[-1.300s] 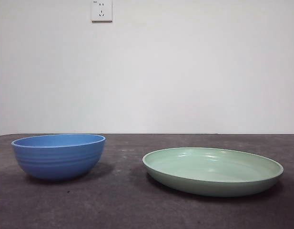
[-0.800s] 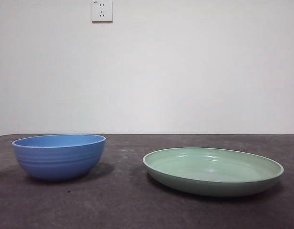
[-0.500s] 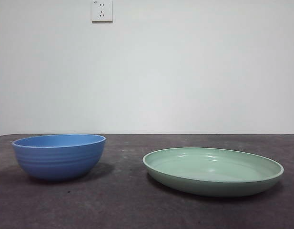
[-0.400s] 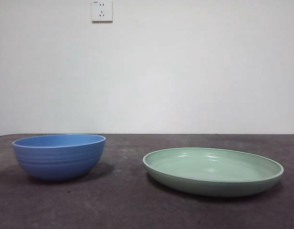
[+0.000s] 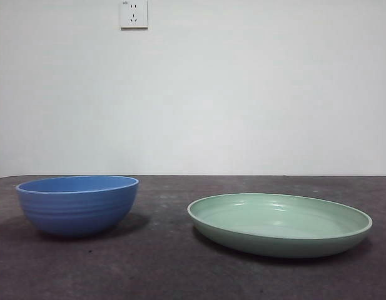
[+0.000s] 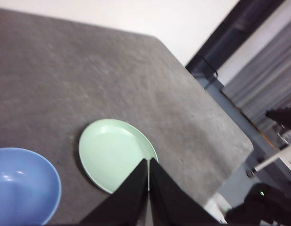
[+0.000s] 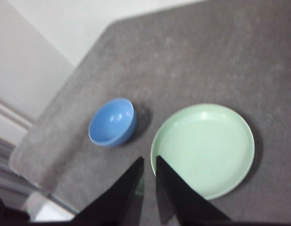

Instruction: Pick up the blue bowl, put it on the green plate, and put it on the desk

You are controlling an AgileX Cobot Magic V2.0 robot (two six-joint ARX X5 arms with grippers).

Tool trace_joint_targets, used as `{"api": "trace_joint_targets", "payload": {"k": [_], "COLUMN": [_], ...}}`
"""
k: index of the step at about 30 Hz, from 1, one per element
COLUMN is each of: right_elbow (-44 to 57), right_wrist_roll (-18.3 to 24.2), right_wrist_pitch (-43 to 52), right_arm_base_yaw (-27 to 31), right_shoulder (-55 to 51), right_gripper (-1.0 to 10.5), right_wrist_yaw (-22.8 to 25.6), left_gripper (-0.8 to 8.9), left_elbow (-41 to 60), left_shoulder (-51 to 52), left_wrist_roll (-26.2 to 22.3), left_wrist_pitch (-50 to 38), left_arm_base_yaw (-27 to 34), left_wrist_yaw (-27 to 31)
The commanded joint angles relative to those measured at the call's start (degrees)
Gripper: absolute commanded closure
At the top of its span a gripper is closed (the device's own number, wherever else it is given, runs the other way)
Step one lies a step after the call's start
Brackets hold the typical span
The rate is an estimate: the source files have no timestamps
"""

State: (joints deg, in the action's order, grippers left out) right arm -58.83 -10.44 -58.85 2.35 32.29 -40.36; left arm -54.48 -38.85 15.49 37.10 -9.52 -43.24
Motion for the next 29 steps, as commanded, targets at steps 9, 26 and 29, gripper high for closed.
{"api": "trace_joint_targets", "payload": {"k": [9,26,29], "right_elbow": [-1.4,-1.4,-1.4], "right_wrist_roll": [7.3,7.9,7.9], "right_wrist_pitch": [-1.9,-2.5,-2.5], "right_arm_base_yaw": [-2.3,-2.4,-2.4], "right_shoulder": [2.4,2.5,2.4], "right_gripper": [9.1,3.8,3.8], "right_wrist_yaw": [0.0,2.9,2.9], "left_gripper": [7.79,1.82,1.85], "left_elbow": [-1.4,-1.4,-1.4], "left_shoulder": [-2.8,-4.6,-5.4], "left_wrist_roll": [-4.7,-9.0,-11.7], "left_wrist_pitch": [-0.4,7.0,8.0], "left_arm_base_yaw": [-1.8,-1.8,-1.8], "left_wrist_yaw": [-0.1,1.0,4.3]}}
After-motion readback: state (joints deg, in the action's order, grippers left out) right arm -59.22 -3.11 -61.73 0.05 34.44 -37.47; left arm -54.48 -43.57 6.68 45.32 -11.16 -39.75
